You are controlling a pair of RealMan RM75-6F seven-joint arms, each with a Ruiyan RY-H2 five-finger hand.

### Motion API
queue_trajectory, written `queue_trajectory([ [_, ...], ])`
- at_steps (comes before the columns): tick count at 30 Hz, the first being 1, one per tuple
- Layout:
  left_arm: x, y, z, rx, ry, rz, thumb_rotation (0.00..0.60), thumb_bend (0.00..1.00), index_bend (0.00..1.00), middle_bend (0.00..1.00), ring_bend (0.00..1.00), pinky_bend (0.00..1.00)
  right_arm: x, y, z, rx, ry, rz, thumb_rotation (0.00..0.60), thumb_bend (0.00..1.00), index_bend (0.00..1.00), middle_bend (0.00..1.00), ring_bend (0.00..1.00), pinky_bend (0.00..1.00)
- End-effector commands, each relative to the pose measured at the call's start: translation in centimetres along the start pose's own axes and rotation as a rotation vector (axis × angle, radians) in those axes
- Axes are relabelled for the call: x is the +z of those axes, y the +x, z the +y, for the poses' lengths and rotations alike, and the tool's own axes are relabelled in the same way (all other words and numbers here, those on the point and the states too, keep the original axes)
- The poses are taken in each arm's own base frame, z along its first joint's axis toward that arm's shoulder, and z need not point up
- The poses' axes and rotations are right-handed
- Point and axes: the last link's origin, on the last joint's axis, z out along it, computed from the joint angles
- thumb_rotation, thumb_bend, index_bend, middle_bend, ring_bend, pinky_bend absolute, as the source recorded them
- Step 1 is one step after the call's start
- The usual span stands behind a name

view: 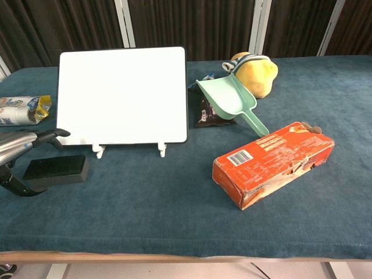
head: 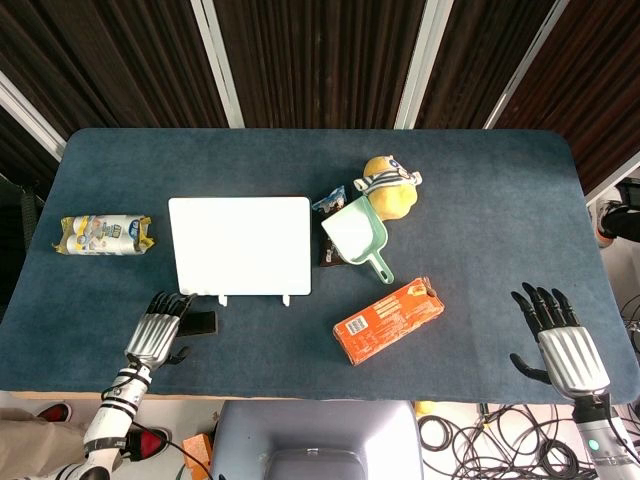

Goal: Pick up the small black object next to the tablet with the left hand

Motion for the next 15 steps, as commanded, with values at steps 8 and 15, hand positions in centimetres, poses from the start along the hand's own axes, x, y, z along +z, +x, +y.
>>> queue_trajectory([
  [8, 1.2, -1.2, 0.5, 0.057, 0.022, 0.01, 0.6, 0.28, 0.11, 0.26, 0.15, 0.12, -0.1, 0.0, 0.0, 0.001, -0.002, -0.002, 0.6, 0.16, 0.0, 0.0, 0.0, 0.0],
  [15, 1.4, -1.6, 0.6, 0.068, 0.031, 0.022, 0.6, 0.28, 0.28, 0.38, 0.26, 0.16, 0.2, 0.0, 0.1, -0.008, -0.016, 0.003, 0.6, 0.16, 0.0, 0.0, 0.0, 0.0],
])
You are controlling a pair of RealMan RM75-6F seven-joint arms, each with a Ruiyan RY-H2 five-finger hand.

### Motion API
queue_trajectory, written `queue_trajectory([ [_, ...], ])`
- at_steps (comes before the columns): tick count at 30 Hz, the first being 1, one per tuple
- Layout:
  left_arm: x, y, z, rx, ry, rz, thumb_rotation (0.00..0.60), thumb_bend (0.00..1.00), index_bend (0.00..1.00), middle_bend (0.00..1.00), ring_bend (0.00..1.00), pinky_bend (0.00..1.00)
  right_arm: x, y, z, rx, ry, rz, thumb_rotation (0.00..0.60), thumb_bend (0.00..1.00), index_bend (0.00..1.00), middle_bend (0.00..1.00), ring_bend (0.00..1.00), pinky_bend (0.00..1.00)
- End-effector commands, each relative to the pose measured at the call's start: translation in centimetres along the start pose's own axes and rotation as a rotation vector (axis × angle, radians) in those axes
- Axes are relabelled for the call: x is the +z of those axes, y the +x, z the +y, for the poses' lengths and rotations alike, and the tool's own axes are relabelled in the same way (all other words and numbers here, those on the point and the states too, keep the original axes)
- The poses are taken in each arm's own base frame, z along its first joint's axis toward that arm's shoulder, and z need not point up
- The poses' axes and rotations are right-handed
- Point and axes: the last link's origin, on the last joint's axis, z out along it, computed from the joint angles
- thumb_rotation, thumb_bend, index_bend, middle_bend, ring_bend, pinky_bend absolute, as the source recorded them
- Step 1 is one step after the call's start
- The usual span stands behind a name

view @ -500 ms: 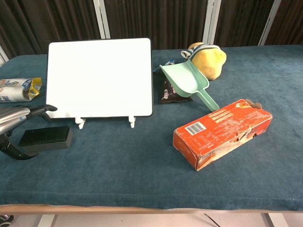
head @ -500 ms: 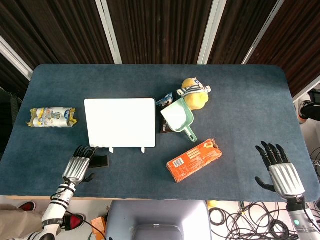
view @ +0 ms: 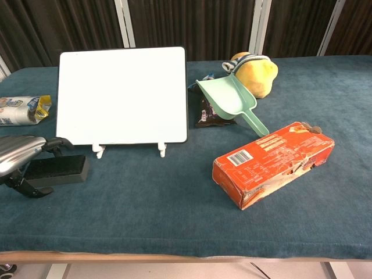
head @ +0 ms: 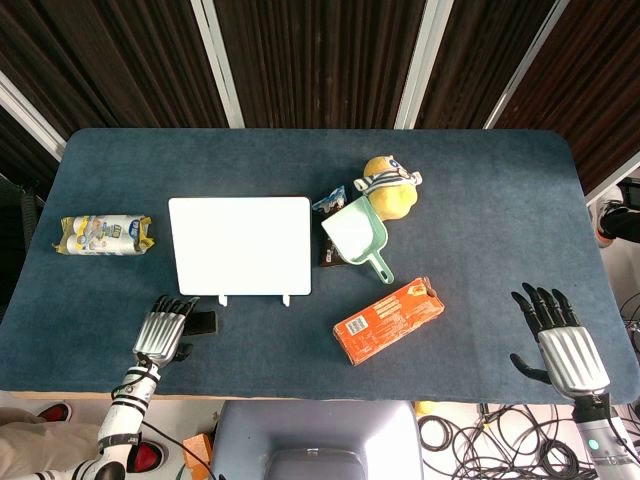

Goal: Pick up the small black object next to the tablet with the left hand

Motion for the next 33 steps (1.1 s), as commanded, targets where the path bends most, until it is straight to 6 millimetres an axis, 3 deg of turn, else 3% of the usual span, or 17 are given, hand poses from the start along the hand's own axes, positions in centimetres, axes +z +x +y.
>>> queue_trajectory([
  [1, 0.2, -0.2, 0.0, 0.009, -0.001, -0.001, 0.6, 0.28, 0.3, 0.39, 0.26, 0.16, 0.1, 0.0, 0.0, -0.004, -0.011, 0.005, 0.6, 0.16, 0.0, 0.0, 0.0, 0.0],
  [11, 0.3, 0.2, 0.3, -0.033, 0.001, 0.086, 0.6, 0.3, 0.61, 0.64, 0.43, 0.24, 0.3, -0.4, -0.2, -0.014, -0.012, -0.008, 0.6, 0.16, 0.0, 0.0, 0.0, 0.0],
  [19, 0.4, 2.5, 0.6, -0.163, 0.004, 0.314, 0.6, 0.43, 0.78, 0.81, 0.55, 0.3, 0.2, -0.3, -0.3, -0.008, -0.006, -0.008, 0.6, 0.16, 0.0, 0.0, 0.0, 0.0],
  [22, 2.0, 3.6, 1.1, -0.208, 0.0, 0.42, 0.6, 0.45, 0.79, 0.83, 0.57, 0.3, 0.1, -0.2, -0.3, -0.004, -0.003, -0.005, 0.6, 0.16, 0.0, 0.0, 0.0, 0.0],
  [27, 6.6, 5.8, 2.0, -0.207, 0.048, 0.581, 0.6, 0.45, 0.79, 0.83, 0.57, 0.3, 0.1, -0.1, -0.3, 0.007, 0.008, -0.011, 0.6, 0.16, 0.0, 0.0, 0.0, 0.0],
  [33, 9.9, 5.8, 3.6, -0.162, 0.075, 0.619, 0.6, 0.45, 0.79, 0.84, 0.57, 0.29, 0.1, 0.2, 0.2, 0.022, 0.003, -0.011, 0.6, 0.16, 0.0, 0.0, 0.0, 0.0],
])
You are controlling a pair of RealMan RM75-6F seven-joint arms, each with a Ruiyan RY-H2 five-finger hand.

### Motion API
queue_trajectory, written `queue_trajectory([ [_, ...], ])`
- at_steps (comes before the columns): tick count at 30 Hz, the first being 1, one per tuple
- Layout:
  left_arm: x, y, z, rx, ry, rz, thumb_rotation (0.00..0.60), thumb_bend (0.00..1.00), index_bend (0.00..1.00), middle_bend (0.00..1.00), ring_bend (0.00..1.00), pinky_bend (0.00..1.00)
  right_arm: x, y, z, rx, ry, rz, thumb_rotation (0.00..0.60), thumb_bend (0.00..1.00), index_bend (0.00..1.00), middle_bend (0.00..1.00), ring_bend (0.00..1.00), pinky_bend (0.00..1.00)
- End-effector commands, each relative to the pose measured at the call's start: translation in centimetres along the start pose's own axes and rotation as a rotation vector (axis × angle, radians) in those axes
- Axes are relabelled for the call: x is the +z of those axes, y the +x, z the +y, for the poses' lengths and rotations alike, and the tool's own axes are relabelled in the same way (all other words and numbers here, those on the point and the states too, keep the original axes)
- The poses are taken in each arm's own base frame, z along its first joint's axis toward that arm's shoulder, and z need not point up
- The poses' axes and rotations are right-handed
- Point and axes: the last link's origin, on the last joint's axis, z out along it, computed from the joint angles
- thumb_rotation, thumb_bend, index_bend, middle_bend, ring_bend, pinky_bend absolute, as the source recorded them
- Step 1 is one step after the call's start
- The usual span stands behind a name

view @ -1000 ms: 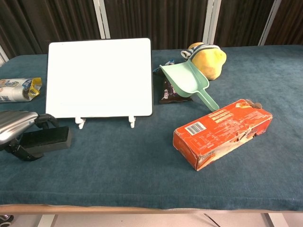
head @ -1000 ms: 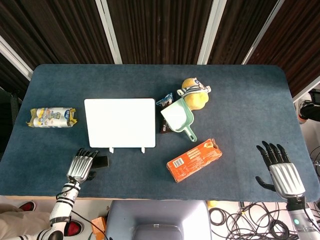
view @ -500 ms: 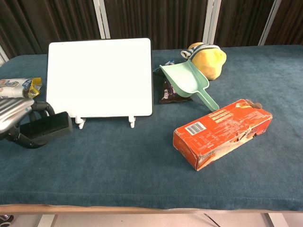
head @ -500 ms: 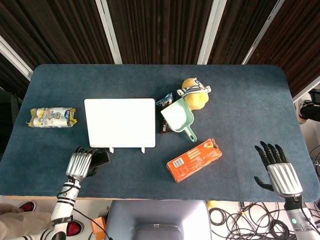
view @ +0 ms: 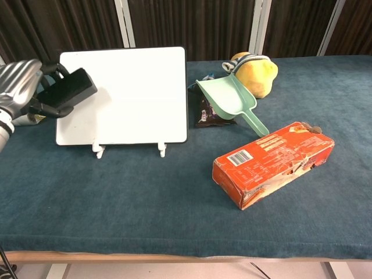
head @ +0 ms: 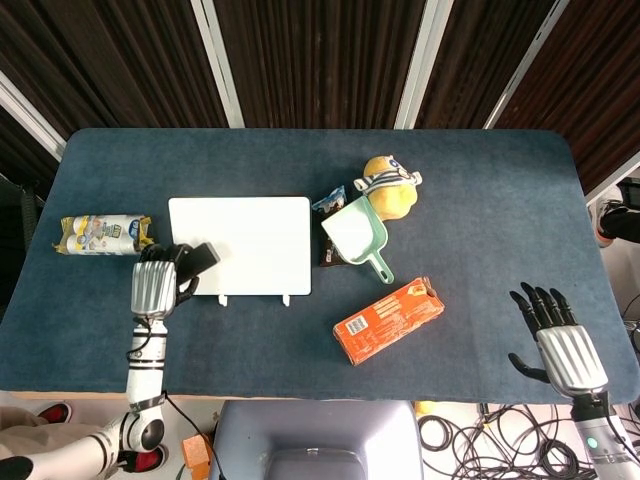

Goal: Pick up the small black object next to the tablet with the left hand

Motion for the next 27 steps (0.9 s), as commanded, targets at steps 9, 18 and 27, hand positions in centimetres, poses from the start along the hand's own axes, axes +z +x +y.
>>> queue_trajectory([
  [9, 3.1, -3.1, 3.8, 0.055, 0.001, 0.08, 0.6, 0.43, 0.77, 0.84, 0.57, 0.27, -0.3, 0.4, 0.6, 0.009, -0.009, -0.001, 0.6, 0.16, 0.0, 0.0, 0.0, 0.0],
  [18, 3.1, -3.6, 3.7, 0.077, -0.016, 0.091, 0.6, 0.36, 0.44, 0.77, 0.54, 0.25, -0.5, 0.5, 0.8, 0.018, -0.014, 0.002, 0.6, 0.16, 0.0, 0.0, 0.0, 0.0],
  [27, 3.3, -4.2, 3.2, 0.134, -0.02, 0.039, 0.6, 0.28, 0.11, 0.46, 0.35, 0.15, -0.3, 0.4, 0.7, 0.017, -0.019, -0.003, 0.6, 0.16, 0.0, 0.0, 0.0, 0.0],
])
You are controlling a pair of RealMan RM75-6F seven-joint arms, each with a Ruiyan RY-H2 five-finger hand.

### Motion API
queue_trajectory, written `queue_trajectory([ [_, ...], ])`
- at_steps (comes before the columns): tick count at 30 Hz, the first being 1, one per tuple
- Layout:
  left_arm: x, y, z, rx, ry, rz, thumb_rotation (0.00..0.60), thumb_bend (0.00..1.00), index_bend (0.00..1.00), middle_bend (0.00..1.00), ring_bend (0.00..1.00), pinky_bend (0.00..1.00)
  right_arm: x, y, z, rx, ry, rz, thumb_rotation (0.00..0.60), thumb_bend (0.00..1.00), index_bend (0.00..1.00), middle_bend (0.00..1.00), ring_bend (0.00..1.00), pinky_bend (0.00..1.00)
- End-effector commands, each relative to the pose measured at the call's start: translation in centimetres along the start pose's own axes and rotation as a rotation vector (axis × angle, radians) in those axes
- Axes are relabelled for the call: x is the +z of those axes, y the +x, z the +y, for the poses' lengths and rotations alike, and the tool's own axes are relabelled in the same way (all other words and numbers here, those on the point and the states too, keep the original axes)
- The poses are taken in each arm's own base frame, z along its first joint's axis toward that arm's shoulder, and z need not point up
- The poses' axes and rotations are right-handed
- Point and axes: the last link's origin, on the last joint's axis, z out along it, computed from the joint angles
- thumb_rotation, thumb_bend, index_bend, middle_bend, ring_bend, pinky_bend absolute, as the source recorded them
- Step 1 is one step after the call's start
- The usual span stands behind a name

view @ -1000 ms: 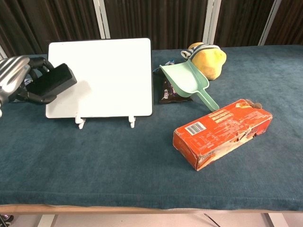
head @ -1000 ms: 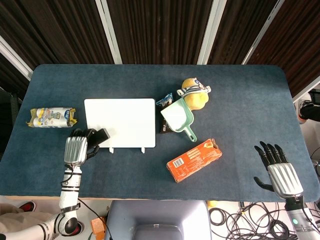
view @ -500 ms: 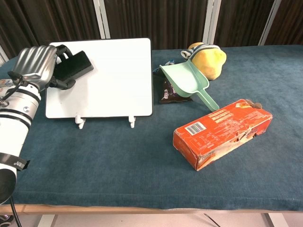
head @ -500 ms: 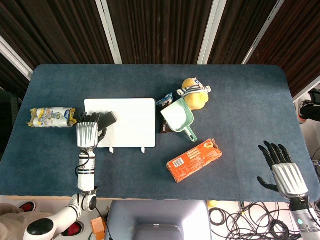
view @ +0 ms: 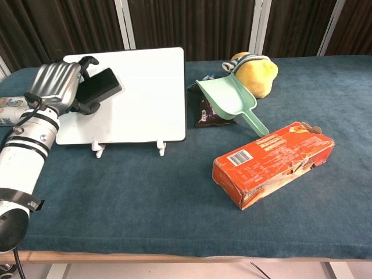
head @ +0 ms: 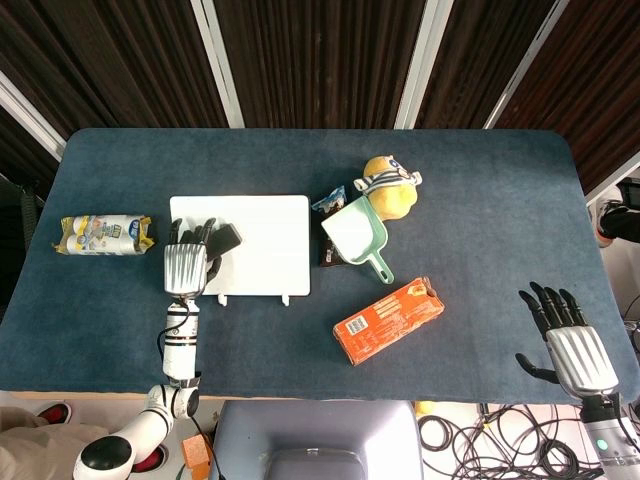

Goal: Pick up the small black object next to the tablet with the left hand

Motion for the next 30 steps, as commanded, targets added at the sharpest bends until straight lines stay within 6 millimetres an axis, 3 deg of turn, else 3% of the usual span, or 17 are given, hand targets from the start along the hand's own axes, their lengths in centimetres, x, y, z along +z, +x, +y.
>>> queue_trajectory([
  [1, 0.1, -0.1, -0.3, 0.018, 0.003, -0.008, 0.6, 0.28, 0.09, 0.44, 0.33, 0.14, 0.0, 0.0, 0.0, 0.001, -0.001, 0.0, 0.6, 0.16, 0.0, 0.0, 0.0, 0.0],
  [6, 0.0, 0.0, -0.1, -0.002, 0.001, -0.006, 0.565, 0.25, 0.07, 0.37, 0.28, 0.13, 0.0, 0.0, 0.0, 0.001, -0.002, 0.002, 0.6, 0.16, 0.0, 0.0, 0.0, 0.0],
  [10, -0.1, 0.1, 0.2, -0.014, -0.014, 0.001, 0.444, 0.24, 0.07, 0.34, 0.25, 0.12, 0.0, 0.0, 0.0, 0.001, -0.003, 0.004, 0.6, 0.16, 0.0, 0.0, 0.0, 0.0],
  [13, -0.1, 0.1, 0.3, -0.017, -0.017, 0.003, 0.41, 0.24, 0.07, 0.32, 0.24, 0.12, -0.1, 0.1, 0.0, 0.001, -0.003, 0.004, 0.6, 0.16, 0.0, 0.0, 0.0, 0.0],
  [24, -0.8, 0.8, -0.1, -0.015, -0.027, 0.031, 0.365, 0.22, 0.01, 0.11, 0.08, 0.11, -0.1, 0.2, 0.1, -0.003, -0.006, 0.013, 0.6, 0.16, 0.0, 0.0, 0.0, 0.0],
  [30, -1.8, 2.4, -0.3, -0.021, -0.053, 0.09, 0.354, 0.21, 0.0, 0.04, 0.04, 0.11, -0.2, 0.0, -0.1, -0.009, -0.004, 0.013, 0.6, 0.16, 0.0, 0.0, 0.0, 0.0],
])
